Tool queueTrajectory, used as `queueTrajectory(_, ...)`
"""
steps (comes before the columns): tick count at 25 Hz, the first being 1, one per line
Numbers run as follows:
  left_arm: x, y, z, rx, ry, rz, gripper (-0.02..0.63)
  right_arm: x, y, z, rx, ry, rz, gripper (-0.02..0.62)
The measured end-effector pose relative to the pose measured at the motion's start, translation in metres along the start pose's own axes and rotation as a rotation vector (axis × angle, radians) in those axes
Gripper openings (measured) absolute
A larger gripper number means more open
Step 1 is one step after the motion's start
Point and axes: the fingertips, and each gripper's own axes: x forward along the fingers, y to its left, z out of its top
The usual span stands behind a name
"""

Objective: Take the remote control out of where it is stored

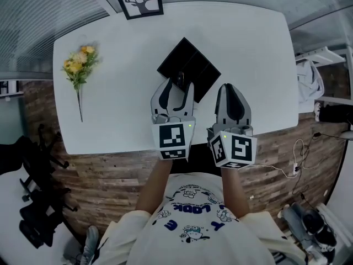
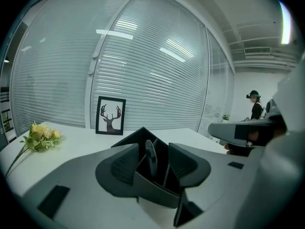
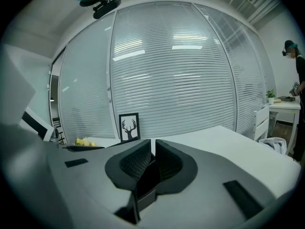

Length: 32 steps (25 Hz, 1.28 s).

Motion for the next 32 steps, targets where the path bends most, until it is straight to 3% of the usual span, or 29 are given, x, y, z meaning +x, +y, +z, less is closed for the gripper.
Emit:
queueTrajectory(11,0.019,0.002,-0.016,-0.003,0.051,0.033,0.195,0.014,-0.009,-0.015,0.017,0.041,0.010,0.049)
queueTrajectory(22,0.031,-0.005,-0.026,0.062,0.106,0.082,0.192,0.020,-0.020,-0.024,0.038,0.065,0.016,0.049)
queueTrajectory(24,0.033,-0.006,-0.027,0.061,0.115,0.086,0.179,0.021,-0.022,-0.027,0.044,0.072,0.018,0.049)
queueTrajectory(28,0.036,-0.003,-0.030,0.082,0.135,0.116,0.087,0.021,-0.024,-0.030,0.049,0.081,0.016,0.049)
queueTrajectory(32,0.038,-0.002,-0.030,0.082,0.131,0.119,0.080,0.022,-0.025,-0.029,0.049,0.082,0.017,0.049)
